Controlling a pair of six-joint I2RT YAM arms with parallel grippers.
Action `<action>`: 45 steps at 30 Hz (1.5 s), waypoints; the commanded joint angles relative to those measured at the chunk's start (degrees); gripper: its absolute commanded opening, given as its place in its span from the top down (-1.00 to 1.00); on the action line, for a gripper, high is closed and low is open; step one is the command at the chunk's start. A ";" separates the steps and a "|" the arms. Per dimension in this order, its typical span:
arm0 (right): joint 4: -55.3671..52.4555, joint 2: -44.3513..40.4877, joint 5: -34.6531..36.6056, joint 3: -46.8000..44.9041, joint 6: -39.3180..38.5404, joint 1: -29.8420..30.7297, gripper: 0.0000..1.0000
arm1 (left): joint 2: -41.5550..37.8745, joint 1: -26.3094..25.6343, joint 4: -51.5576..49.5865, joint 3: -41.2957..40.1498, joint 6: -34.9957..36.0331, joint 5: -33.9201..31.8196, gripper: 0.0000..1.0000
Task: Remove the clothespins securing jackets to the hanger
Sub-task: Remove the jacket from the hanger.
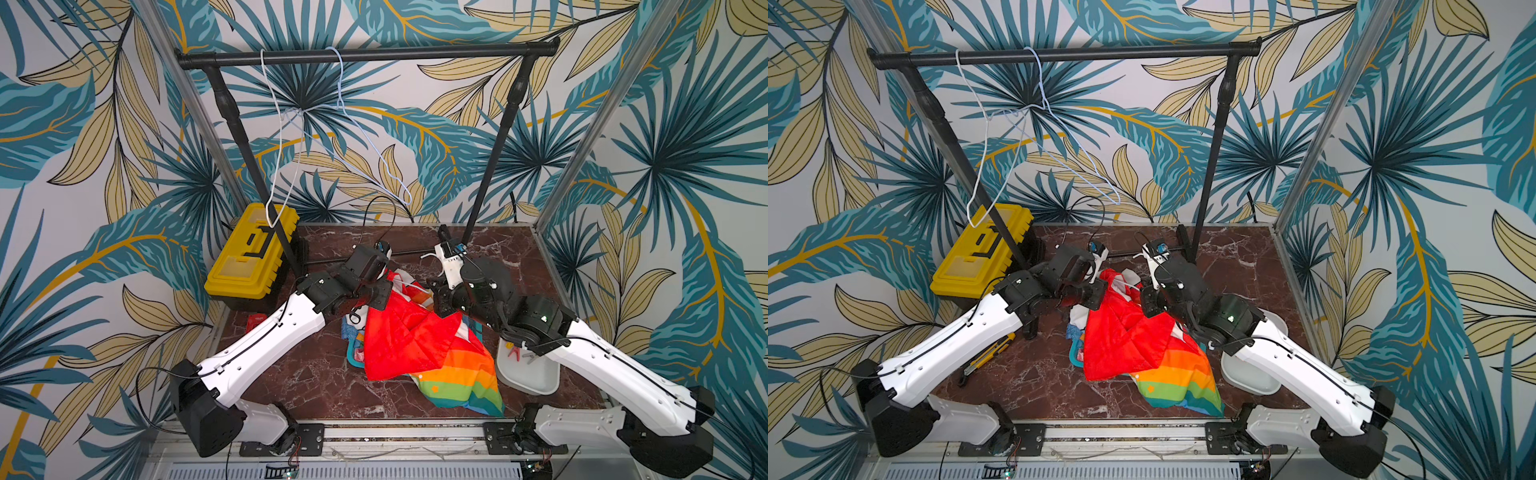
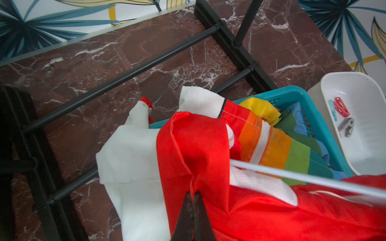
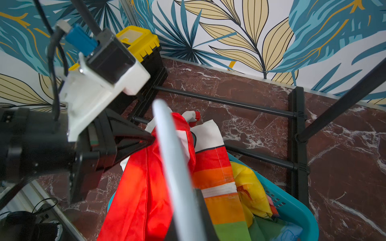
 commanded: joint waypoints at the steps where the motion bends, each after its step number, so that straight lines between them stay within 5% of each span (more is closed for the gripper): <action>1: -0.77 -3.70 -2.09 -2.48 -1.37 0.41 1.00 | -1.53 2.08 -0.10 -0.55 -3.13 -6.96 1.00; 19: -4.69 -21.47 3.32 -10.22 -0.42 0.27 1.00 | -1.03 10.39 2.79 -5.09 -8.31 -5.18 1.00; 23: -2.04 -22.87 6.34 -12.21 0.21 0.29 1.00 | 0.07 10.13 3.50 -4.32 -6.12 0.99 1.00; 26: 6.32 -23.64 9.80 -14.84 0.09 0.28 1.00 | 1.50 4.89 4.38 -5.06 -3.34 1.72 1.00; 31: 17.21 -17.55 14.97 -13.32 -3.74 0.31 1.00 | 2.91 -2.28 6.36 -6.91 -3.69 1.60 1.00; 37: 26.08 -8.75 22.08 -7.56 -6.86 -1.97 1.00 | 2.53 -4.69 9.90 -12.27 -5.96 1.09 1.00; 43: 30.94 -3.40 20.88 -3.87 -3.01 -9.44 1.00 | 2.31 -5.57 11.67 -13.26 -6.42 0.32 0.99; 45: 31.60 -1.87 22.67 -2.01 -2.30 -11.08 1.00 | 0.85 -6.47 11.76 -11.90 -3.02 -0.50 0.06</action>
